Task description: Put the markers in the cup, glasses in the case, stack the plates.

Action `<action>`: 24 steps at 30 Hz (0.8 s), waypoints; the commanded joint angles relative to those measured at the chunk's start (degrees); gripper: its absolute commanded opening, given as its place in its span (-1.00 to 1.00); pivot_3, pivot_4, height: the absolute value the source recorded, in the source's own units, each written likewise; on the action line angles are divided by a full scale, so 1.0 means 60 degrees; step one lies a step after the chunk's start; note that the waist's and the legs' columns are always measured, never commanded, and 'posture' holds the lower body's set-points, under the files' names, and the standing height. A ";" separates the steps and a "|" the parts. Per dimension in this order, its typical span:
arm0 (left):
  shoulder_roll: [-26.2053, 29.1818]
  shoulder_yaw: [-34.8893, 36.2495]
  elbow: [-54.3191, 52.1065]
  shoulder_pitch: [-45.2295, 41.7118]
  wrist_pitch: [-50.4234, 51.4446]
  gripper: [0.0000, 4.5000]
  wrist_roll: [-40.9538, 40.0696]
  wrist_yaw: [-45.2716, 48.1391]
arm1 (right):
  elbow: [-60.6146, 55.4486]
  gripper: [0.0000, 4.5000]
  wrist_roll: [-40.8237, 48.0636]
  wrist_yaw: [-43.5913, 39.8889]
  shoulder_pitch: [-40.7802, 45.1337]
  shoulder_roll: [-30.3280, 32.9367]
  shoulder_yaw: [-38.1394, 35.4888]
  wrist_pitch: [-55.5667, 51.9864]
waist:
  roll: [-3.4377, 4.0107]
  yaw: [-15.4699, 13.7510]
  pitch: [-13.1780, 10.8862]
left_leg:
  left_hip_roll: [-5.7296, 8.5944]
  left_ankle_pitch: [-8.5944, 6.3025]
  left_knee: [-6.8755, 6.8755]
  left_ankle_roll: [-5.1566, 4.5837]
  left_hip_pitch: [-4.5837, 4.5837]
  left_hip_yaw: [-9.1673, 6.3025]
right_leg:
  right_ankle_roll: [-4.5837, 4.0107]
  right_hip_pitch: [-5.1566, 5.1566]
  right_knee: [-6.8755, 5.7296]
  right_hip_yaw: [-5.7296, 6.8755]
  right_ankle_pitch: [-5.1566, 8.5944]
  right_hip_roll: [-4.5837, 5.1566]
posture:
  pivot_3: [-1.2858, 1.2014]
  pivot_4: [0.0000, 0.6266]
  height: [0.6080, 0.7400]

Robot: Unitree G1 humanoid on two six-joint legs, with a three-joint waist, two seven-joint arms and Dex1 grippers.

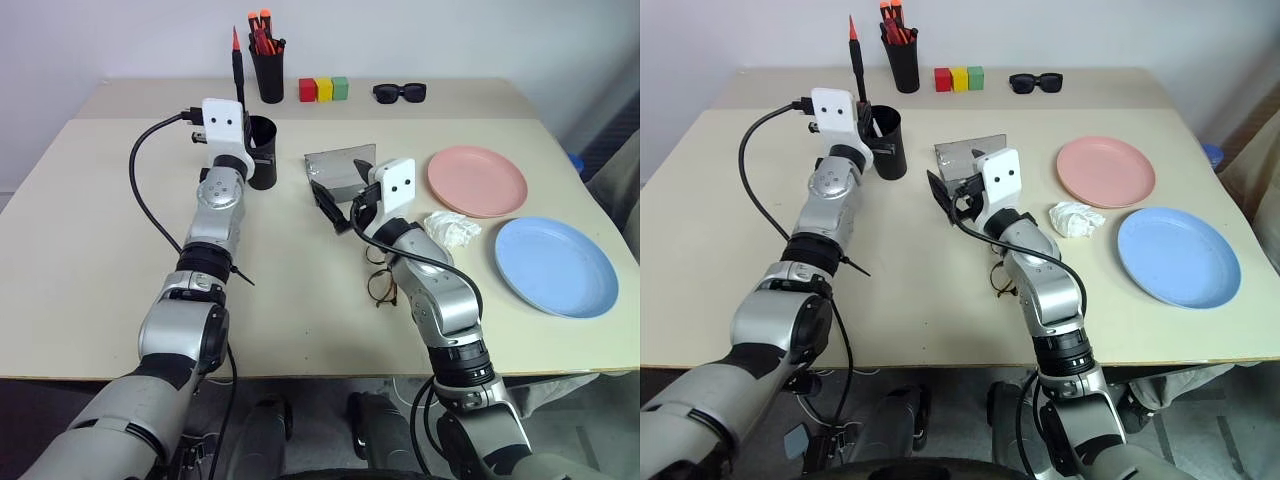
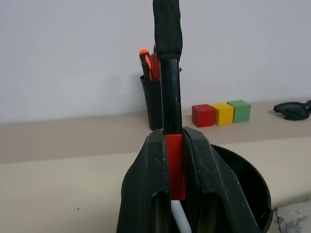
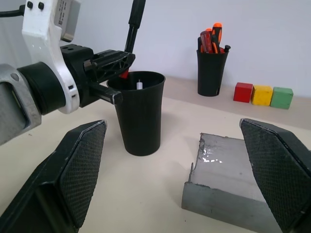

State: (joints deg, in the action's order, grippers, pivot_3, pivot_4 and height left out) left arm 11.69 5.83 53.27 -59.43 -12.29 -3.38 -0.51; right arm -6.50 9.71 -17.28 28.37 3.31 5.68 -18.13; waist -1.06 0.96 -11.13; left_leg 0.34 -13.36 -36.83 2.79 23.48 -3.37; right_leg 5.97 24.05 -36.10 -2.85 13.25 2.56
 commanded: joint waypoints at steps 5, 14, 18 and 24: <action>-0.0021 0.0097 0.0112 -0.0300 -0.0349 -0.99 0.0113 -0.0103 | -0.0512 1.00 0.0065 0.0029 0.0077 -0.0023 -0.0017 0.0110 | 0.0000 0.0001 0.0000 | 0.0000 0.0000 0.0000 0.0000 0.0000 0.0000 | 0.0001 0.0000 -0.0001 0.0000 0.0000 0.0000 | 0.03 -0.52 1.00; -0.0046 0.0155 0.0051 -0.0177 -0.0273 -0.99 0.0102 -0.0205 | -0.0500 1.00 0.0061 -0.0021 0.0070 -0.0019 0.0031 0.0112 | 0.0000 0.0003 0.0000 | 0.0000 0.0000 0.0000 0.0000 0.0000 0.0000 | 0.0001 0.0000 -0.0002 0.0000 0.0000 0.0000 | 0.03 -0.52 1.00; -0.0088 0.0187 0.0023 -0.0127 -0.0249 -0.99 0.0062 -0.0235 | -0.0498 1.00 0.0052 -0.0024 0.0053 -0.0010 0.0042 0.0110 | 0.0000 0.0002 0.0000 | 0.0000 0.0000 0.0000 0.0000 0.0000 0.0000 | 0.0001 0.0000 -0.0002 0.0000 0.0000 0.0000 | 0.03 -0.52 1.00; -0.0138 0.0208 -0.0013 -0.0089 -0.0203 -0.99 0.0007 -0.0177 | -0.0507 1.00 0.0051 -0.0017 0.0036 -0.0008 0.0042 0.0113 | 0.0000 0.0003 0.0000 | 0.0000 0.0000 0.0000 0.0000 0.0000 0.0000 | 0.0001 0.0000 -0.0002 0.0000 -0.0001 0.0000 | 0.03 -0.52 1.00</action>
State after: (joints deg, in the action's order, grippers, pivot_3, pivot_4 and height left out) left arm 10.94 6.41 55.00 -59.32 -12.86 -3.23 -1.57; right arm -6.51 9.71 -17.31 28.29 3.37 5.85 -18.20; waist -1.06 0.98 -11.13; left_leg 0.34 -13.36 -36.83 2.78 23.48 -3.37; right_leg 5.98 24.05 -36.12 -2.85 13.25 2.56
